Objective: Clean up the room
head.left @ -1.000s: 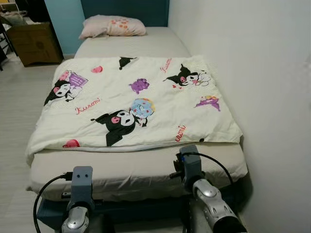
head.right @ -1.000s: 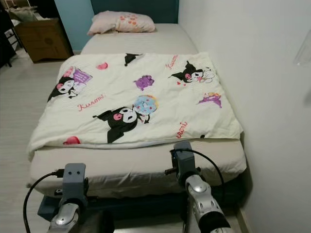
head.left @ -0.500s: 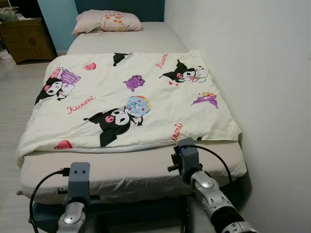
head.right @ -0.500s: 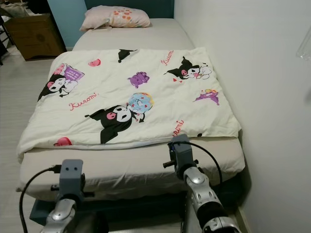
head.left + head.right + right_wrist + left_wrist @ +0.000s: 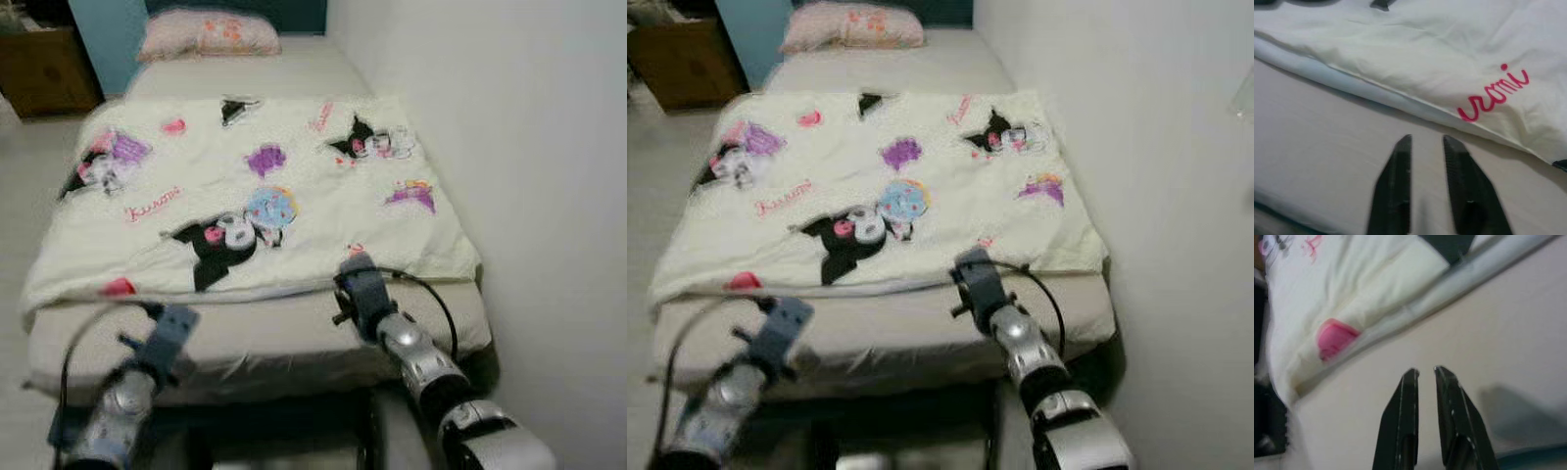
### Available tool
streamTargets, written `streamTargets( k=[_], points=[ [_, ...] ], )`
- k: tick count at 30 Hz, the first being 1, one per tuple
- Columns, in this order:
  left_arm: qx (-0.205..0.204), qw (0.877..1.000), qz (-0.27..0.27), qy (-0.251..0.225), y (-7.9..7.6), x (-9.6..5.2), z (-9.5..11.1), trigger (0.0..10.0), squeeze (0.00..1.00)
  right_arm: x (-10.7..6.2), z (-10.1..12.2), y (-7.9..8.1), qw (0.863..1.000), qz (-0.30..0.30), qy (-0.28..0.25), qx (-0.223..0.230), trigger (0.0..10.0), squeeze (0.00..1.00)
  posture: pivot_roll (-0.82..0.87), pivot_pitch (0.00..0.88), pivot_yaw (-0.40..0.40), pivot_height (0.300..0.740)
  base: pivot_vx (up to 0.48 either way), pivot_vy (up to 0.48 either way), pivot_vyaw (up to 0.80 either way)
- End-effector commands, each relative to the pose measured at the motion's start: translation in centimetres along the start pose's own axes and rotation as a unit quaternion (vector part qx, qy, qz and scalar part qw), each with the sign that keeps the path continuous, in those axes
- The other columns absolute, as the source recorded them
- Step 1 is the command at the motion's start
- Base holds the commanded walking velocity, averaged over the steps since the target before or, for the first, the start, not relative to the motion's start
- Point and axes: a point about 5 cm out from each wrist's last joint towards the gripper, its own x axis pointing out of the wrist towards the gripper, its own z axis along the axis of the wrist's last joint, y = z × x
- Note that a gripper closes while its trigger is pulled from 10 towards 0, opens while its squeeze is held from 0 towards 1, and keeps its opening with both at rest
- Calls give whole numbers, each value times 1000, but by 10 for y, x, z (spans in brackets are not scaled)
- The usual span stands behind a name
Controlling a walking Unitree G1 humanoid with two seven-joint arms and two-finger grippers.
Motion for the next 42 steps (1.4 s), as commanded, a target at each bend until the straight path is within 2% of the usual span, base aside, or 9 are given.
streamTargets(
  k=[1, 2, 13, 18, 19, 20, 21, 32, 42],
  points=[
    [63, 998, -7, 1, 9, 3, -6, 10000, 39, 2, 1, 1, 999, 15, 13, -31, 10000, 1000, -4, 285, -49, 456, 0, 0, 0],
    [100, 995, 0, -8, 24, 10, -2, 10000, 1000, 4, 11, -3, 996, 17, 9, -84, 10000, 1000, 4, 326, -47, 456, 0, 0, 0],
    [193, 981, 2, -18, 40, 17, -1, 10000, 1000, 8, 28, -6, 978, 13, -4, -208, 10000, 1000, 9, 378, -37, 456, 0, 0, 0],
    [280, 959, 28, -15, 55, 21, -3, 10000, 1000, 11, 39, -11, 944, -14, -9, -330, 10000, 1000, 8, 394, -25, 456, 0, 0, 0],
    [300, 953, 38, -19, 59, 23, -2, 10000, 1000, 11, 42, -11, 932, -22, -15, -360, 10000, 94, 3, 401, -17, 456, 0, 0, 0],
    [313, 948, 45, -23, 62, 23, -1, 10000, 1000, 11, 44, -12, 924, -28, -19, -380, 10000, 94, 3, 401, -17, 456, 0, 0, 0],
    [328, 943, 53, -29, 64, 24, 1, 10000, 39, 11, 47, -13, 918, -38, -27, -393, 10000, 0, -1, 405, -16, 456, 0, 0, 0],
    [426, 901, 55, -64, 58, 31, 10, 10000, 0, 10, 54, -21, 881, -74, -51, -464, 10000, 0, -43, 451, 11, 456, 0, 0, 0],
    [460, 885, 42, -56, 56, 35, 11, 10000, 0, 11, 49, -13, 859, -47, -46, -508, 10000, 0, -80, 484, 18, 456, 0, 0, 0]
  ],
)
